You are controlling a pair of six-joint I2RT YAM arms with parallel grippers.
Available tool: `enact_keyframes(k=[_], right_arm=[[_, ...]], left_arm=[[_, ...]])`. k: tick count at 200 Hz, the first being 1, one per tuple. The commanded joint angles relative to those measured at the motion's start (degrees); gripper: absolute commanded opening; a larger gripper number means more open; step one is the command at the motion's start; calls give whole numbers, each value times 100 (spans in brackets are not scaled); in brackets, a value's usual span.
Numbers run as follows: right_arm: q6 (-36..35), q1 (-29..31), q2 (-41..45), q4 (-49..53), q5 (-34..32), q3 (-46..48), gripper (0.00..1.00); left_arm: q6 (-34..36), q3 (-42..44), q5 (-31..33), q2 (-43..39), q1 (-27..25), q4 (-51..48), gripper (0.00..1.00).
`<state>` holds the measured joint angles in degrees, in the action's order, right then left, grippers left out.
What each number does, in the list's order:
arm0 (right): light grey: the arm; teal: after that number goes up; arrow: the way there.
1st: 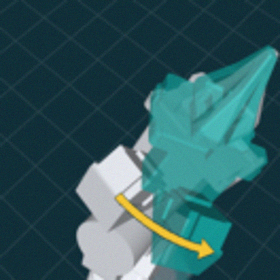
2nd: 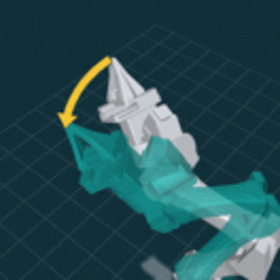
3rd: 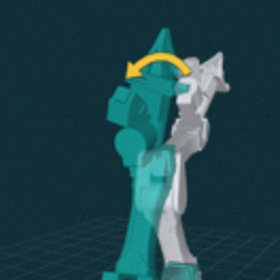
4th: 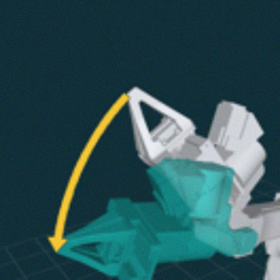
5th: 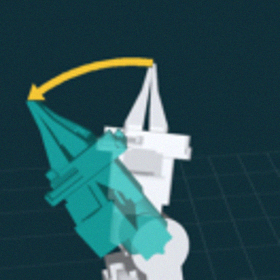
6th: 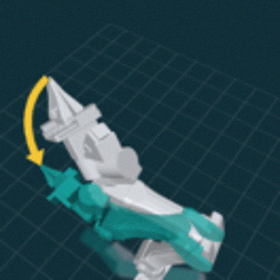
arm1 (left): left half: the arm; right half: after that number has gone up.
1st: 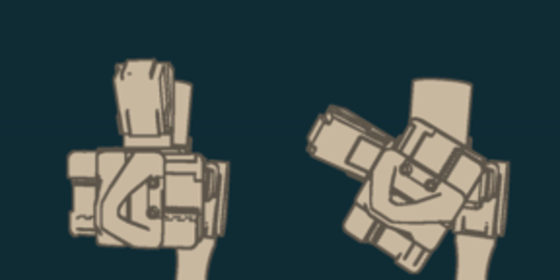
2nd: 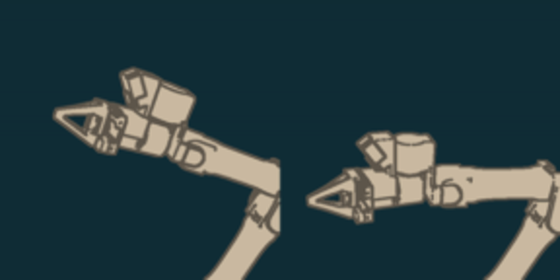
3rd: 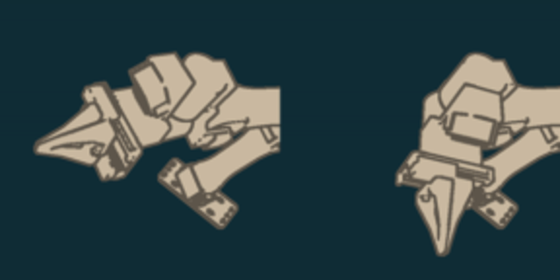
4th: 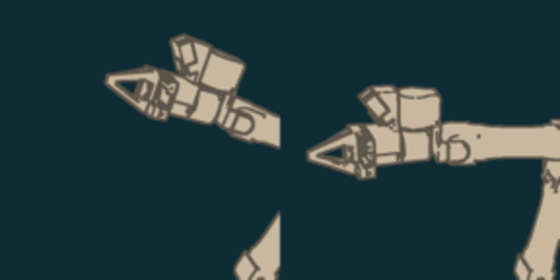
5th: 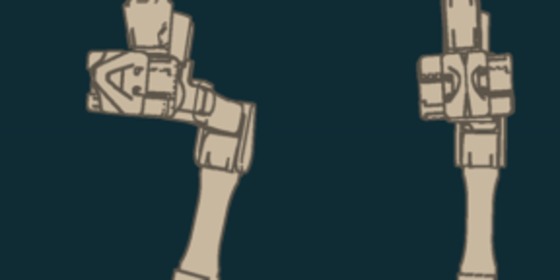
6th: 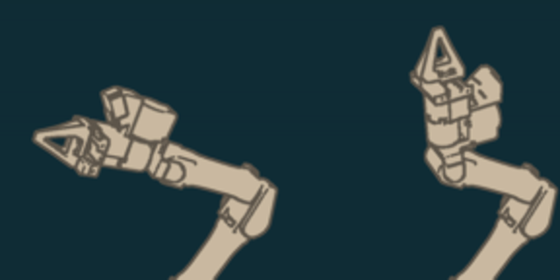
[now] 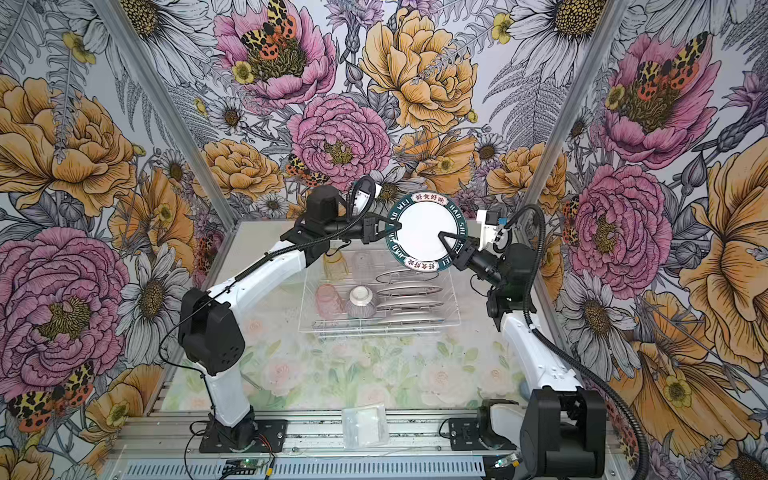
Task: Unload the mixed dishes from the dish rack
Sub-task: 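Grasp the raised plate's rim with the right gripper from the left gripper, then carry the plate beside the rack with the right gripper while the left gripper withdraws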
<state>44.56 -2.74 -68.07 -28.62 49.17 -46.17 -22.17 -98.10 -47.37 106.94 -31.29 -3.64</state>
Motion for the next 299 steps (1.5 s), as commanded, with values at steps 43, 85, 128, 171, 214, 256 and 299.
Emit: enact_keyframes(k=[43, 85, 128, 171, 214, 256, 299], right_arm=[[-97, -73, 349, 205, 29, -71, 0], [-32, -490, 629, 520, 10, -240, 0], [-899, -1020, 887, 2578, -845, -783, 0], [-1370, -1490, 671, 3581, -2089, -1016, 0], [-1576, -1689, -9, 3776, -3111, -822, 0], [-1637, -1812, -791, 3757, -3153, -672, 0], [-1589, -1835, -1489, 3641, -2696, -689, 0]], left_arm=[[-23, 205, 123, -125, -13, 210, 34], [420, 916, 521, -769, 71, -8, 56], [1254, 2005, 2370, -1855, -31, -746, 59], [1875, 2415, 4760, -2491, -544, -1545, 59], [1778, 2918, 4984, -2938, -394, -1346, 59], [1272, 3476, 5262, -3304, 299, -1266, 61], [1153, 3779, 5375, -3439, 710, -1410, 60]])
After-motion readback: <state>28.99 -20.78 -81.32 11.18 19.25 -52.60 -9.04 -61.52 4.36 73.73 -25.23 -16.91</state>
